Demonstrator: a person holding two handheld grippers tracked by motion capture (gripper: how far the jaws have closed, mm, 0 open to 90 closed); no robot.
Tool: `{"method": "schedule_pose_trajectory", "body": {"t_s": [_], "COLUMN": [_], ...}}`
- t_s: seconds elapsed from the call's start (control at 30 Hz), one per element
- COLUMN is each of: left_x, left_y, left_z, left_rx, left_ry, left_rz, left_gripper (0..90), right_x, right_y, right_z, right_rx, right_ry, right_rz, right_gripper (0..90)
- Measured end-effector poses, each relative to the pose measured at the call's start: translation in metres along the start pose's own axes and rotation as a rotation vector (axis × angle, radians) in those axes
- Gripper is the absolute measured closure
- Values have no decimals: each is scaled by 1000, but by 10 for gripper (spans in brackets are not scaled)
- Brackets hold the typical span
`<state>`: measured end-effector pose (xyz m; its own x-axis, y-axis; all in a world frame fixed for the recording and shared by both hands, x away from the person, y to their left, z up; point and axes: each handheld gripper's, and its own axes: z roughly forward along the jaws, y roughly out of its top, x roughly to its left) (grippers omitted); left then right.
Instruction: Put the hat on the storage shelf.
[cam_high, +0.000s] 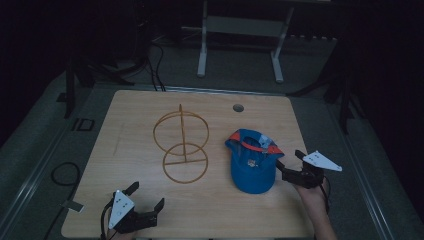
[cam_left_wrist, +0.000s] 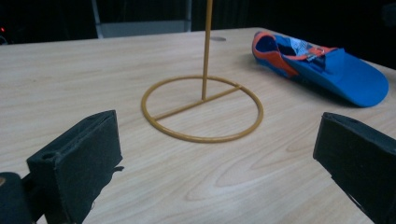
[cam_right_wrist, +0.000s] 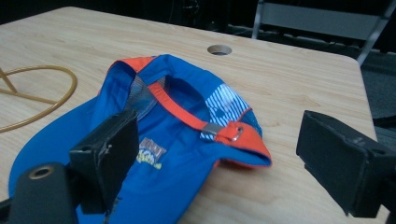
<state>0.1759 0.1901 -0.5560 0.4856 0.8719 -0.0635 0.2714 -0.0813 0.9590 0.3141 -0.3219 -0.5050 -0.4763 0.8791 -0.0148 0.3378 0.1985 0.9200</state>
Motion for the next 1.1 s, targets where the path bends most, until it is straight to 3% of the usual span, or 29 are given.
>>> {"method": "schedule_pose_trajectory", "body": {"t_s": [0.03,0.13,0.23,0.3,0.37,0.67,0.87,1.1], "left_x": [0,0,-1,-2,-3,-3,-3,-2], "left_y": [0,0,0,-1,-1,-1,-1,-1], "left_z": [-1,-1,-1,-1,0,-1,-1,-2], "left_rx": [-2,9,28,34,38,34,29,30], "left_ry": [-17,-25,-26,-23,-23,-28,-34,-33], "left_rz": [0,6,29,33,44,46,45,47], "left_gripper": [11,11,11,11,11,11,11,11], "right_x": [0,0,-2,-2,-3,-8,-12,-17], "right_y": [2,8,16,20,22,38,39,36], "right_z": [3,11,25,31,34,66,81,110], "right_rx": [0,13,22,32,36,77,104,167], "right_ry": [14,17,52,32,48,31,20,-1], "right_rz": [6,-2,-10,-20,-23,-41,-33,-14], "right_gripper": [130,130,131,137,143,227,237,270]}}
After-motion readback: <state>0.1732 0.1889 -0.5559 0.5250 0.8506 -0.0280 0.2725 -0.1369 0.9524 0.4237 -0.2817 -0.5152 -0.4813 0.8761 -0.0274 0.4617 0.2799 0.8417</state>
